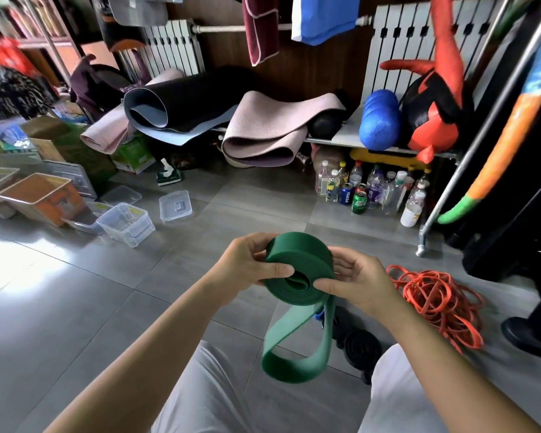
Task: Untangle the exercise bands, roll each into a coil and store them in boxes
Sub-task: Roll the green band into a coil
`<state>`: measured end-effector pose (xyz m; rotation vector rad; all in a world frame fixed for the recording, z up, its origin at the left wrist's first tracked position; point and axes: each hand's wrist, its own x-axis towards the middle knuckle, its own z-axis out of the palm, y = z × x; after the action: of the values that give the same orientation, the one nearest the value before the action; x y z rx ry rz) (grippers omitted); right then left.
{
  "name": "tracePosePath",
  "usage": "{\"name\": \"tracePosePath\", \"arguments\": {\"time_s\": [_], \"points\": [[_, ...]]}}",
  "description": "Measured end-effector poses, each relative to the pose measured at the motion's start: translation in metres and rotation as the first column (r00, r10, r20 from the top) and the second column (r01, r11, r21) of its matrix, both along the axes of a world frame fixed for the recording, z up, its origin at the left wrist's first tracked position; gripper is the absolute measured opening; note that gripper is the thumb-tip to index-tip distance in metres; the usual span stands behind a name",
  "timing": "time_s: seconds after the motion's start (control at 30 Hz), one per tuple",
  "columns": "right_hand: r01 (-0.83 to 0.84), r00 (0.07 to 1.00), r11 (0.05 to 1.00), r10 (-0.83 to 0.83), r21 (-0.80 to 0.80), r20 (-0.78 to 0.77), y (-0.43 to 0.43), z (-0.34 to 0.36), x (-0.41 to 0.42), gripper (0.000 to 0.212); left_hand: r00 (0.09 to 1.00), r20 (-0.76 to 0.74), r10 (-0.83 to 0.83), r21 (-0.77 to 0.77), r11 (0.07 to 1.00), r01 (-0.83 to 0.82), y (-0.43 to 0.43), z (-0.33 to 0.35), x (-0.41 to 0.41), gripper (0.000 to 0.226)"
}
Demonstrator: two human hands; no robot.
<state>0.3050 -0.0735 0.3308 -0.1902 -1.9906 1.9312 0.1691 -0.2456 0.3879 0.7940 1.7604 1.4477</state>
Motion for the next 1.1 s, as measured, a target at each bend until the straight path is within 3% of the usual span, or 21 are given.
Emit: {"name": "tracePosePath", "arguments": {"time_s": [0.07,0.13,0.23,0.33,0.43,0.57,0.77,0.93,1.1], "points": [[0.0,1.0,1.0,0.0,0.01,0.01,0.001,0.002,-0.001,0.046,0.997,-0.069,-0.046,-0.048,0.998,0.043,0.001,0.005,-0.001,0.042],[-0.003,1.0,1.0,0.002,0.028,0.022,0.0,0.003,-0.002,0.047,0.954,-0.277,-0.119,-0.146,0.986,0.08,0.002,0.015,-0.004,0.042],[-0.013,0.998,0.996,0.008,0.083,0.067,0.0,0.006,-0.003,0.051,0.767,-0.576,-0.283,-0.358,0.931,0.074,0.006,0.029,-0.004,0.061],[0.003,0.987,0.99,-0.026,0.139,0.159,0.0,0.01,-0.006,0.06,0.551,-0.721,-0.42,-0.491,0.871,0.021,0.011,0.031,0.005,0.083],[-0.006,0.987,0.986,-0.021,0.169,0.16,-0.001,0.016,-0.006,0.057,0.453,-0.786,-0.421,-0.473,0.881,-0.001,0.015,0.03,0.009,0.07],[-0.032,0.992,0.987,0.012,0.157,0.122,0.003,0.02,0.0,0.062,0.667,-0.689,-0.285,-0.318,0.945,0.075,0.012,0.03,0.005,0.054],[-0.064,0.996,0.998,0.063,0.015,0.064,0.011,0.007,0.013,0.06,0.92,-0.393,0.001,0.02,1.0,0.008,0.003,0.025,-0.005,0.059],[-0.007,0.999,0.998,0.004,-0.067,-0.053,0.003,0.008,0.008,0.058,0.984,-0.14,0.106,0.206,0.976,-0.075,0.002,0.019,-0.004,0.062],[0.056,0.995,0.995,-0.062,-0.08,-0.078,-0.002,0.02,0.003,0.054,0.991,0.101,0.085,0.261,0.959,-0.109,-0.001,0.006,0.0,0.053]]}}
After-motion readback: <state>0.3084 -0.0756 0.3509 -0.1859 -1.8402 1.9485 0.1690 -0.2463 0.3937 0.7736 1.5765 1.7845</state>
